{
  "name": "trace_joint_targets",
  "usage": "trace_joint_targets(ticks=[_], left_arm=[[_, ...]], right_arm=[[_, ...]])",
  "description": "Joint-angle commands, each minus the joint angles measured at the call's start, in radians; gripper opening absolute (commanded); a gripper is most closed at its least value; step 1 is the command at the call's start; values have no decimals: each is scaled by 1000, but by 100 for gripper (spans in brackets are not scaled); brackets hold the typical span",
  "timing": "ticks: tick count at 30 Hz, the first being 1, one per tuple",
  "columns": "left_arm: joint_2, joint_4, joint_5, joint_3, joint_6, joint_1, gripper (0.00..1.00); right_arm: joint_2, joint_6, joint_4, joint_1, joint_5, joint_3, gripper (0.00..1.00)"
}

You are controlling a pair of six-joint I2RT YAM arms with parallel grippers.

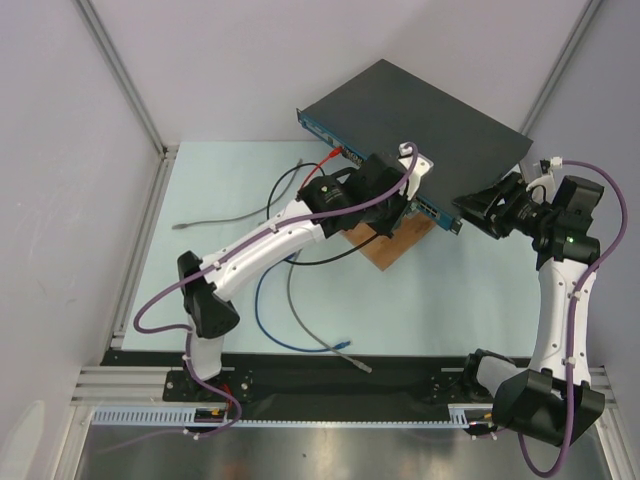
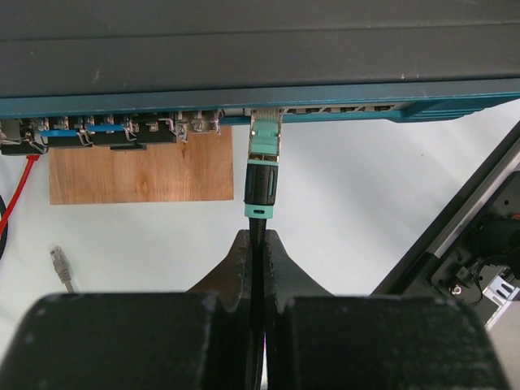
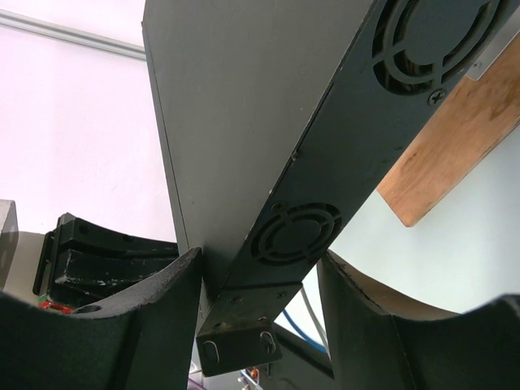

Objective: Insert the plug into the switch port

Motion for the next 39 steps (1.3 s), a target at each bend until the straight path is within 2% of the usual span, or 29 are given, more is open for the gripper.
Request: trace_joint_targets(ticks=[1, 7, 20, 26, 27, 28, 30, 31, 32, 34, 35, 37, 38, 39], left_arm=[[25, 60, -13, 97, 11, 23, 0], [77, 72, 24, 183, 8, 14, 0], [125, 123, 19, 267, 28, 14, 0], [27, 108, 94, 143, 66, 49, 19], [-13, 108, 123, 120, 74, 55, 22], [-41, 112, 143, 67, 89, 72, 30], [-129, 140, 184, -39, 100, 99, 38], [-162, 153, 192, -77, 104, 107, 49], [-191, 169, 200, -122, 107, 116, 55], [-297, 218, 241, -251, 109, 148, 61], [-341, 242, 264, -303, 95, 167, 62], [-479, 342, 296, -470, 36, 240, 68], [-524, 376, 304, -525, 23, 266, 70], [-562, 403, 306, -614, 16, 321, 73]], right_arm=[[6, -41, 55, 52, -17, -1, 1], [8, -52, 49, 69, -5, -10, 0], [12, -60, 55, 112, 1, -17, 0], [32, -72, 32, 64, -25, 23, 2], [34, -73, 27, 55, -35, 28, 9], [40, -76, 17, 44, -52, 37, 13], [43, -93, -14, 20, -63, 48, 21], [45, -99, -22, 15, -71, 57, 25], [45, -101, -22, 6, -81, 57, 34], [42, -101, -28, -10, -103, 65, 45], [38, -107, -31, -13, -106, 74, 56], [31, -113, -43, -19, -114, 85, 69], [28, -118, -46, -20, -114, 97, 81], [25, -127, -51, -22, -115, 103, 84]])
